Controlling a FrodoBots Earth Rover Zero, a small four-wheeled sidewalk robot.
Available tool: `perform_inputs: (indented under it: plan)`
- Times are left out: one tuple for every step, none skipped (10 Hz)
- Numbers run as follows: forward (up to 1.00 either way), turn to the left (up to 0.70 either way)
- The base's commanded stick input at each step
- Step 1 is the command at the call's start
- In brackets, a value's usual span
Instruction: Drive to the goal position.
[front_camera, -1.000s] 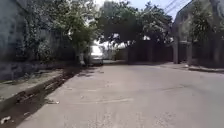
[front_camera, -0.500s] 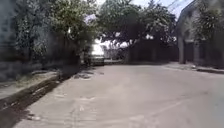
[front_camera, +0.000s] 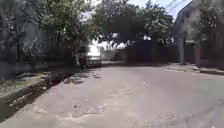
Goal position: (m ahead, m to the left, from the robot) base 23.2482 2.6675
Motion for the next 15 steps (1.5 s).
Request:
perform_inputs:
  plan:
    - [1.00,0.00]
    - [1.00,0.00]
    - [1.00,0.00]
    - [1.00,0.00]
    - [1.00,0.00]
    - [1.00,0.00]
    - [1.00,0.00]
    - [1.00,0.00]
    - [1.00,0.00]
    - [1.00,0.00]
    - [1.00,0.00]
    - [1.00,0.00]
    - [1.00,0.00]
    - [1.00,0.00]
    - [1.00,0.00]
